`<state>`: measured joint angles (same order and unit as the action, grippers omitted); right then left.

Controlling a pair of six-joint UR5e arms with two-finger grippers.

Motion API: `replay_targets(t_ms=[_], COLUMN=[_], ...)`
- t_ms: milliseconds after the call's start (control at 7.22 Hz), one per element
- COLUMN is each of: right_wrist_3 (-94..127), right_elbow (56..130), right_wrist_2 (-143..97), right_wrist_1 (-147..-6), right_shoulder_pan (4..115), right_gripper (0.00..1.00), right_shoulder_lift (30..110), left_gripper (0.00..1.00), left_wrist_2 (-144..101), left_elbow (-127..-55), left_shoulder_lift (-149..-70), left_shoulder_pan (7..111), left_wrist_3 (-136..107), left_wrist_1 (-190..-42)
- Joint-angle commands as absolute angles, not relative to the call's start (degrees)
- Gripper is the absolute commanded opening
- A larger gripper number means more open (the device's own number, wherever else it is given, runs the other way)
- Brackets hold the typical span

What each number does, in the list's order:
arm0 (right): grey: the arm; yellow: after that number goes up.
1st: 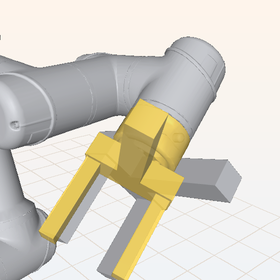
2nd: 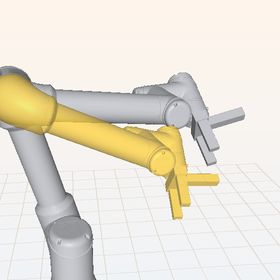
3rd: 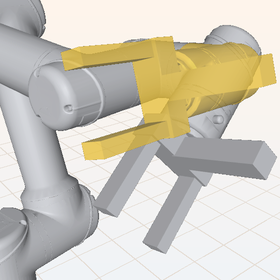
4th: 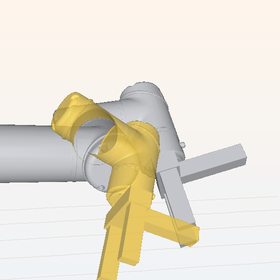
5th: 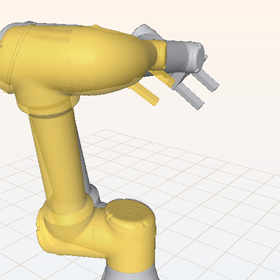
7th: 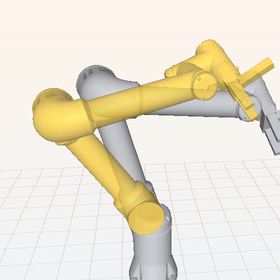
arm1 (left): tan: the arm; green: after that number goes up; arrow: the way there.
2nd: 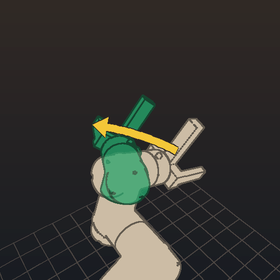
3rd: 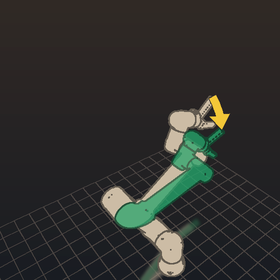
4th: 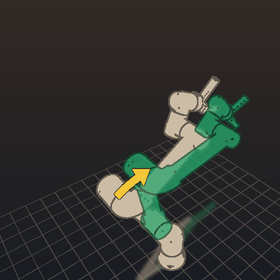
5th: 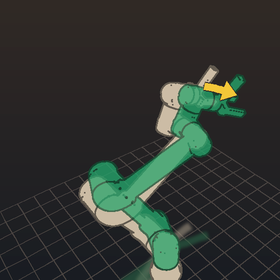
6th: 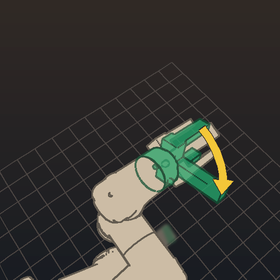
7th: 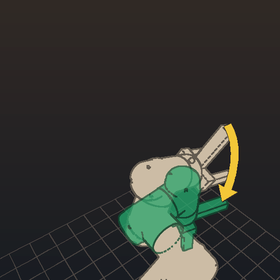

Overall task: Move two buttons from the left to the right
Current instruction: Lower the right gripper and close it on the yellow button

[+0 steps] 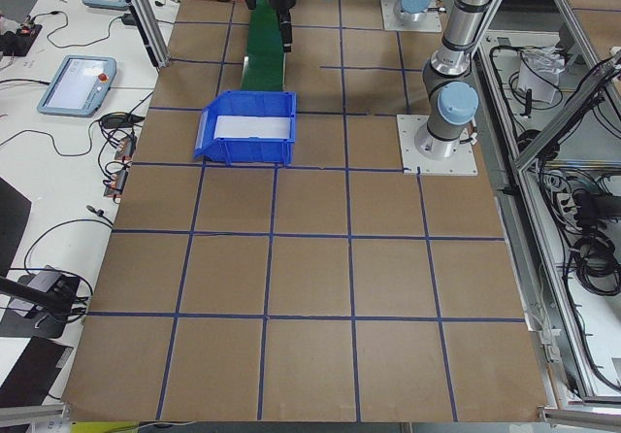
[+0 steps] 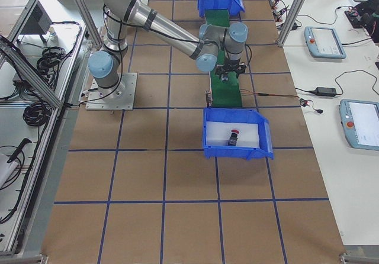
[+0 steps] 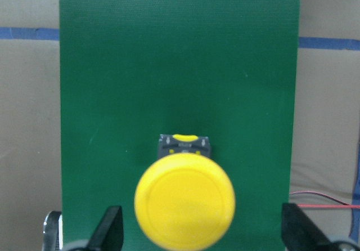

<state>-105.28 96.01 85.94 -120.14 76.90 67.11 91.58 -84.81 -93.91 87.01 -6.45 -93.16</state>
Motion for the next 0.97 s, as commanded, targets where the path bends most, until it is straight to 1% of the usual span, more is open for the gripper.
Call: replay_targets(t_ms=[0, 277, 415, 554, 692, 830], right_wrist_3=[-105.3, -105.3, -105.6, -105.7, -105.6, -105.7], right_elbow=[96.2, 96.1, 96.1, 96.1, 96.1, 95.6], right_wrist_2=[86.4, 86.2, 86.5, 86.6, 86.7, 86.6], right_wrist_1=[-120.1, -120.1, -120.1, -120.1, -120.1, -120.1], right_shoulder_pan=[77.0, 77.0, 76.9, 76.9, 76.9, 76.9], right_gripper=[1.00, 0.97, 0.77, 0.33, 0.10, 0.07], right_shoulder_lift=[67.1, 66.8, 66.7, 66.5, 66.7, 67.0], left_gripper=[1.00, 1.00, 1.00, 1.00, 1.00, 1.00], left_wrist_2=[91.6, 91.6, 91.6, 91.6, 91.6, 91.6], left_elbow=[-84.8, -84.8, -84.8, -84.8, -84.8, -84.8], left_shoulder_lift=[-93.8, -93.9, -94.0, -93.9, -93.9, -94.0], left_shoulder_pan=[87.0, 87.0, 87.0, 87.0, 87.0, 87.0], left_wrist_3=[-6.4, -6.5, -6.4, -6.4, -6.4, -6.4], left_wrist_1=[-93.2, -93.2, -93.2, -93.2, -93.2, -93.2])
